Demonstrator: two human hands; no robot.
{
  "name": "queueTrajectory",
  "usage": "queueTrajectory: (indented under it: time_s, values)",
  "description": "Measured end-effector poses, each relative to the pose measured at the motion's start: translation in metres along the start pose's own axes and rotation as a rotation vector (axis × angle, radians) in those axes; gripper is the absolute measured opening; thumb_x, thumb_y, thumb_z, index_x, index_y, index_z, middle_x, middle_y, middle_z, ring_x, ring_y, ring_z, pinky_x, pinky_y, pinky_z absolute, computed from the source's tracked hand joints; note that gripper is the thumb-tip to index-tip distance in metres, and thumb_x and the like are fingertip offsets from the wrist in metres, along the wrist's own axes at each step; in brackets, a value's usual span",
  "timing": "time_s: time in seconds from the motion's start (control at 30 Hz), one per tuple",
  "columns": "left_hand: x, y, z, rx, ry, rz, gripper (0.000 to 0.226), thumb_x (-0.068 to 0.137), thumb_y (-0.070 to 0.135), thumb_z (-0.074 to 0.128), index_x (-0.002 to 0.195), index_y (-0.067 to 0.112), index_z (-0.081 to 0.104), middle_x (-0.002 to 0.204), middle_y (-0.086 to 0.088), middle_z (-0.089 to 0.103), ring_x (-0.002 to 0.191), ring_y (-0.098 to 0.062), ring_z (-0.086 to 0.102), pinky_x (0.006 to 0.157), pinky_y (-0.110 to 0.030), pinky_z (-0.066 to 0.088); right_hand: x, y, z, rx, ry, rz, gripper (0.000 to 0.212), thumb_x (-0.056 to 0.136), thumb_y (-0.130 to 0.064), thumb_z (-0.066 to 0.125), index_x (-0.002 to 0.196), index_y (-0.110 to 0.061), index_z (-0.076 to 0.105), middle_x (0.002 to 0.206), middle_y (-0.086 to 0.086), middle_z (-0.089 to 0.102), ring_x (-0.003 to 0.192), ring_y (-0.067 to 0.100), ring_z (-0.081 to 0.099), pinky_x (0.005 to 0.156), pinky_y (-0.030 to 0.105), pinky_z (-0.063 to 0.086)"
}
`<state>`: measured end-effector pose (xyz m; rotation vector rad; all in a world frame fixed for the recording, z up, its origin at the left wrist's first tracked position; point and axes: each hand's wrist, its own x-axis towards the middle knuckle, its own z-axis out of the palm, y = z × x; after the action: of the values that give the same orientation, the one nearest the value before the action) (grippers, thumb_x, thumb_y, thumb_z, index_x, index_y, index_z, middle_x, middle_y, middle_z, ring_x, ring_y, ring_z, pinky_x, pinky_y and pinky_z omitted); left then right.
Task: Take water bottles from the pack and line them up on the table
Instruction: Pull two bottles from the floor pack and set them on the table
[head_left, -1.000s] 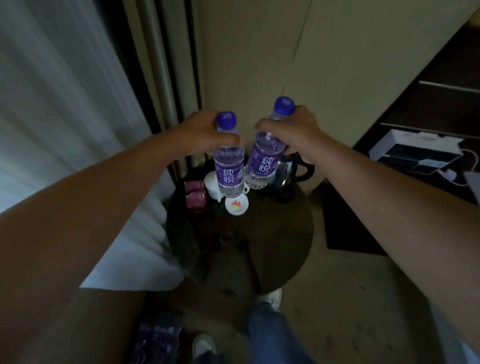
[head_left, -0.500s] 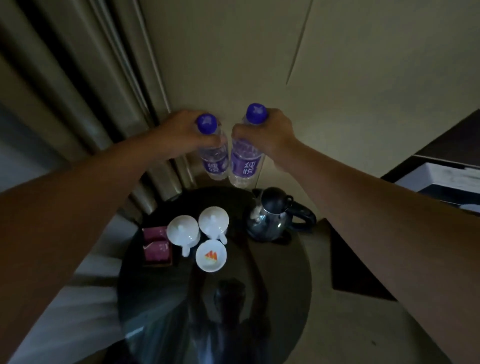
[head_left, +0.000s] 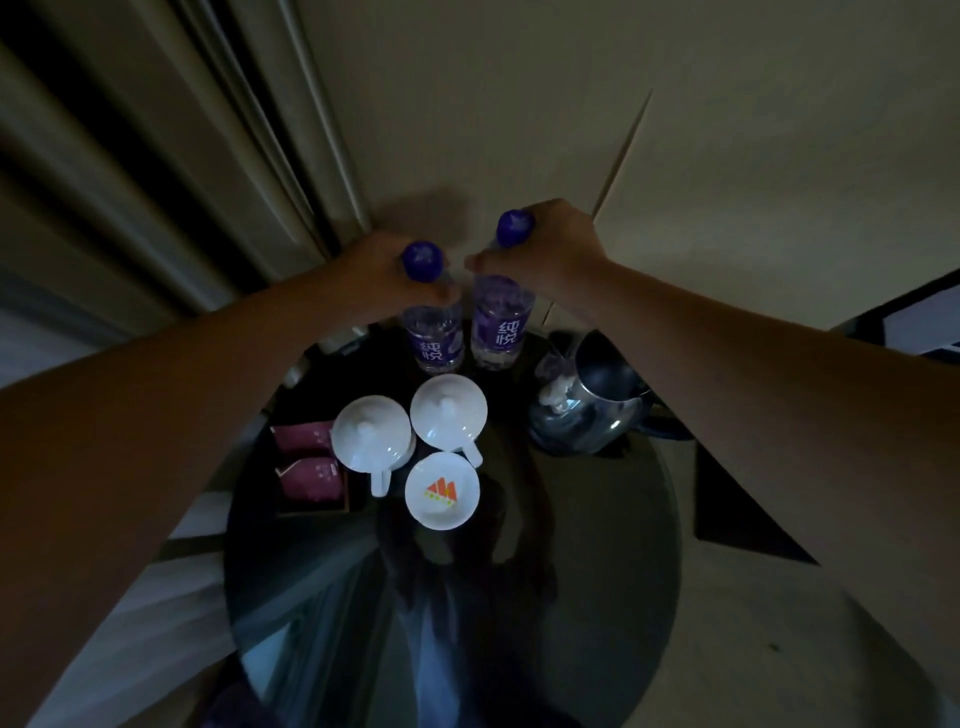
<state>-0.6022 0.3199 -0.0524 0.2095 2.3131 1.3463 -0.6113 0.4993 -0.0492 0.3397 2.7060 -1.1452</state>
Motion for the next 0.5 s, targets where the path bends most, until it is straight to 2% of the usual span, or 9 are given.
queueTrajectory:
  time_s: [0.1,0.2,0.3,0.43,0.5]
  values:
    - [0.003,-0.005,0.004,0.047,-0.038,0.008,0.028,0.076,0.005,0.075,0.1,-0.005,0.066,0.101,-0.025,0.069,0.09,-0.02,0.058,0.089,-0.04,0.049,-0.001,0.002,0.009,-0.063,-0.049,-0.002,0.031,0.054,-0.037,0.081,0.056,-0.018,0.056,0.055,-0.006,0.052,0.05,0.003,0.048,0.035,0.017,0.032]
    - [0.007,-0.008,0.008,0.079,-0.039,0.011,0.027,0.074,0.012,0.078,0.099,0.004,0.069,0.102,-0.022,0.07,0.091,-0.019,0.061,0.092,-0.044,0.049,-0.004,0.008,0.016,-0.094,-0.053,0.002,0.034,0.058,-0.033,0.077,0.052,-0.017,0.047,0.053,-0.003,0.045,0.05,0.009,0.043,0.039,0.023,0.03]
    - [0.011,-0.011,0.01,0.052,-0.066,0.019,0.031,0.074,0.014,0.078,0.101,0.004,0.067,0.104,-0.024,0.07,0.092,-0.019,0.061,0.094,-0.048,0.049,-0.004,0.01,0.017,-0.056,-0.029,0.041,0.037,0.059,-0.032,0.074,0.052,-0.018,0.04,0.054,-0.002,0.04,0.049,0.011,0.039,0.04,0.025,0.028]
    - [0.011,-0.011,0.015,0.028,-0.067,0.014,0.037,0.074,0.013,0.078,0.105,0.0,0.063,0.107,-0.028,0.067,0.093,-0.024,0.061,0.095,-0.049,0.047,-0.003,0.008,0.009,-0.135,-0.082,0.07,0.034,0.061,-0.039,0.075,0.073,-0.013,0.057,0.07,0.003,0.051,0.056,0.014,0.046,0.042,0.023,0.031]
    - [0.009,-0.013,0.017,-0.016,-0.021,0.001,0.037,0.073,0.011,0.079,0.105,0.001,0.062,0.101,-0.023,0.068,0.09,-0.021,0.061,0.089,-0.042,0.05,-0.004,0.005,0.004,-0.17,-0.163,0.085,0.043,0.059,-0.043,0.075,0.085,-0.011,0.063,0.082,0.007,0.058,0.062,0.015,0.053,0.046,0.023,0.042]
